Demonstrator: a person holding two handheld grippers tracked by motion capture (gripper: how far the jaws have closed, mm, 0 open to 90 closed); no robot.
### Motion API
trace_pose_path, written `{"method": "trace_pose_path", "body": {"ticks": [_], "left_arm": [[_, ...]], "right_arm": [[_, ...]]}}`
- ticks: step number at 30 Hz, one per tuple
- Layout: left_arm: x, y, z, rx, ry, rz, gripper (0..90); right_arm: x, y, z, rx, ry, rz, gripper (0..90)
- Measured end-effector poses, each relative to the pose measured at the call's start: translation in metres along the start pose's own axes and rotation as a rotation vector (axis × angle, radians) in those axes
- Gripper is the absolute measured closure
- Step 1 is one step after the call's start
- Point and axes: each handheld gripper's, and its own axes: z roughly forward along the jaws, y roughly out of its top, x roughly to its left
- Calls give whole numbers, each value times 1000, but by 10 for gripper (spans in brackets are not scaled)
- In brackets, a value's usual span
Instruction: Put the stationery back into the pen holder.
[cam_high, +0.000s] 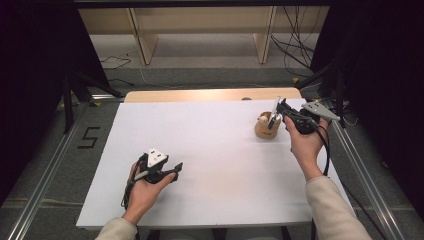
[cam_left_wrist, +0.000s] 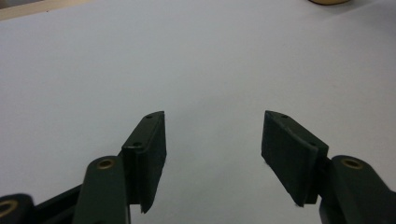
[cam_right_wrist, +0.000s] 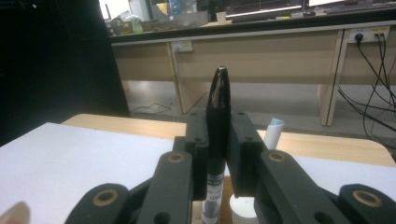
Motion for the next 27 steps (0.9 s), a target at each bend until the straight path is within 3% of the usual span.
{"method": "trace_pose_path", "body": {"ticks": [27], "left_arm": [[0, 0, 0, 2, 0, 1, 399]], "right_arm": [[-3, 8, -2, -26, -10, 13, 803]]}}
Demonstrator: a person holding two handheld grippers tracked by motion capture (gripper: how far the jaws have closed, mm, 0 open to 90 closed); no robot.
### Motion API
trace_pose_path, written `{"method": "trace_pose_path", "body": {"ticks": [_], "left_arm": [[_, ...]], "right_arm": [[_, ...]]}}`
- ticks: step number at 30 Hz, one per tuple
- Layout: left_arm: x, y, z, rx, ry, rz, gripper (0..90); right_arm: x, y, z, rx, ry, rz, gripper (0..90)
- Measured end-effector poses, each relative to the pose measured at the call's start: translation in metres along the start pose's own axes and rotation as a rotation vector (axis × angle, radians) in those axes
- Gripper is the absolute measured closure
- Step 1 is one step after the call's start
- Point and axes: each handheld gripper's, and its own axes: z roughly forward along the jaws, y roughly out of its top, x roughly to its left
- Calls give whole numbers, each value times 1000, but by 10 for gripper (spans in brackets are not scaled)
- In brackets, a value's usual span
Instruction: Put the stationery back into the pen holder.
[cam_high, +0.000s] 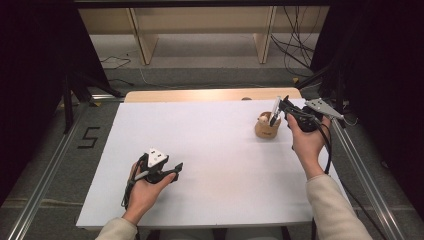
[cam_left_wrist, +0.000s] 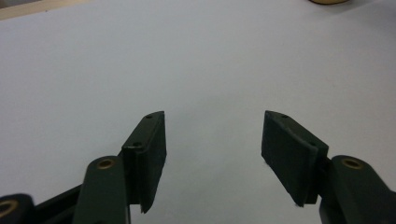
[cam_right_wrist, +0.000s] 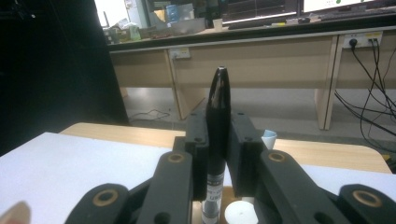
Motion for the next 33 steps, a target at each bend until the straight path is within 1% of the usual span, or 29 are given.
{"method": "trace_pose_path", "body": {"ticks": [11, 33], "left_arm": [[0, 0, 0, -1, -1, 0, 400], [0, 0, 0, -1, -1, 1, 400]], "right_arm": [[0, 5, 0, -14, 1, 4, 803], [-1, 7, 3, -26, -6, 8, 803]]}}
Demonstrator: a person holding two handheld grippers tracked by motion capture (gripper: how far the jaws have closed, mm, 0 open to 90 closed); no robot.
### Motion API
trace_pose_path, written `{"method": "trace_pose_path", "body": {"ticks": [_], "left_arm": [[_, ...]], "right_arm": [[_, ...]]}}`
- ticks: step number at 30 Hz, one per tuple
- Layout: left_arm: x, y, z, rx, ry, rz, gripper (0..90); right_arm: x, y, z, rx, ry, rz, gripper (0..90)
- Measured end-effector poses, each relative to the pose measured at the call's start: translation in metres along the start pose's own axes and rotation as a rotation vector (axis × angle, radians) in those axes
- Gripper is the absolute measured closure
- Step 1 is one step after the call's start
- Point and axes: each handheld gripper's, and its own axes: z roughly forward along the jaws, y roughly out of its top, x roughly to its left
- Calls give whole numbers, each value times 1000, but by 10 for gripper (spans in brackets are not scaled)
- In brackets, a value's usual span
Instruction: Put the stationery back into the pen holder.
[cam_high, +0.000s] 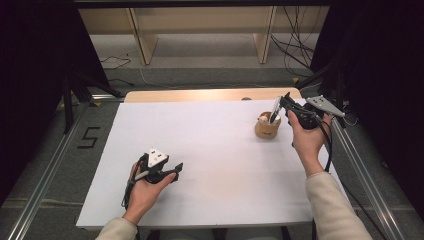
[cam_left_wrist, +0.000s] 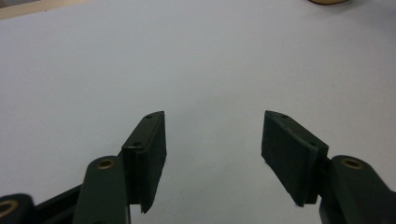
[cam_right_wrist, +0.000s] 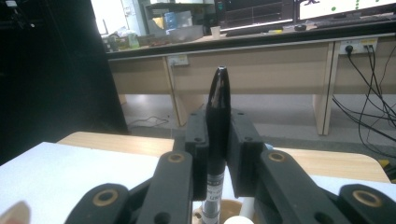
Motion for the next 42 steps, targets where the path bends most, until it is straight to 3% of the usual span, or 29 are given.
{"method": "trace_pose_path", "body": {"ticks": [42], "left_arm": [[-1, -1, 1, 1, -6, -5, 400]], "right_arm": [[-2, -20, 15, 35, -26, -49, 802]]}}
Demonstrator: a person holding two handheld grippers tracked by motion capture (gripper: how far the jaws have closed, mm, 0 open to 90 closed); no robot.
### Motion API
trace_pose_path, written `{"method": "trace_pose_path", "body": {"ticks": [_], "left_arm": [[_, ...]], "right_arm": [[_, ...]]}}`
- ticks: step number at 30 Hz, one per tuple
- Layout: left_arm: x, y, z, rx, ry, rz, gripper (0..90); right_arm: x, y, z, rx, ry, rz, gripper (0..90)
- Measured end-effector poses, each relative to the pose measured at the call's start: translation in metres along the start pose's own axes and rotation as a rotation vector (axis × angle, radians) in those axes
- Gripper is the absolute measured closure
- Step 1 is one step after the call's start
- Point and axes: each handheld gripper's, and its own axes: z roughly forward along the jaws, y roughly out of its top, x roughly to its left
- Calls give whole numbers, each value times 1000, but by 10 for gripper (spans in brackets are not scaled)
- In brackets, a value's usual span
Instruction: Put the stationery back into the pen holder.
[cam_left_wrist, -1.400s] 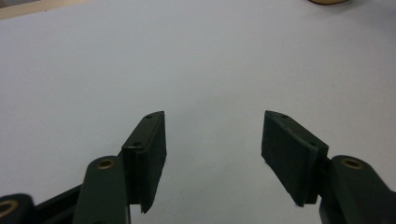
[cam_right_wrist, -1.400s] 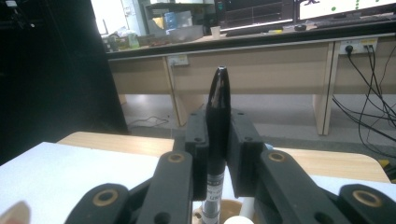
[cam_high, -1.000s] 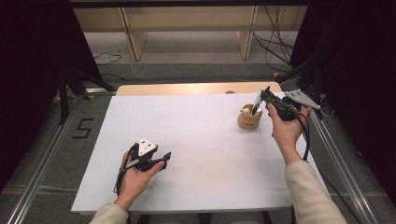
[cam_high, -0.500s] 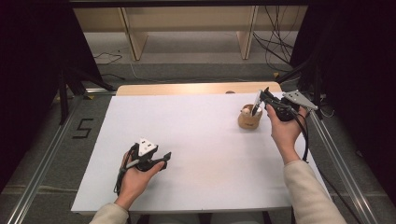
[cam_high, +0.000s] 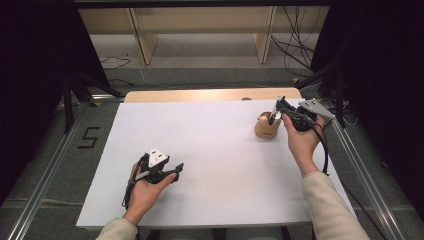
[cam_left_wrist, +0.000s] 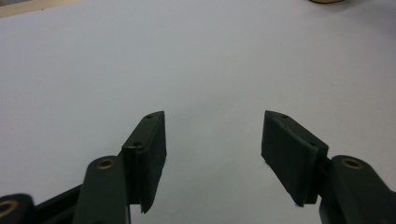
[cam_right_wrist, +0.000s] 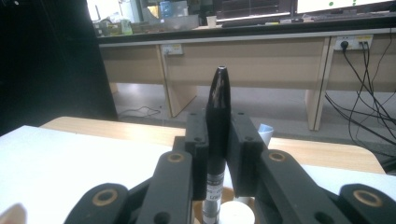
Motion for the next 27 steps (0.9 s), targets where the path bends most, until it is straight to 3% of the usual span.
{"method": "trace_pose_path", "body": {"ticks": [27], "left_arm": [[0, 0, 0, 1, -1, 5, 400]], "right_arm": [[-2, -21, 10, 70, -21, -33, 800]]}}
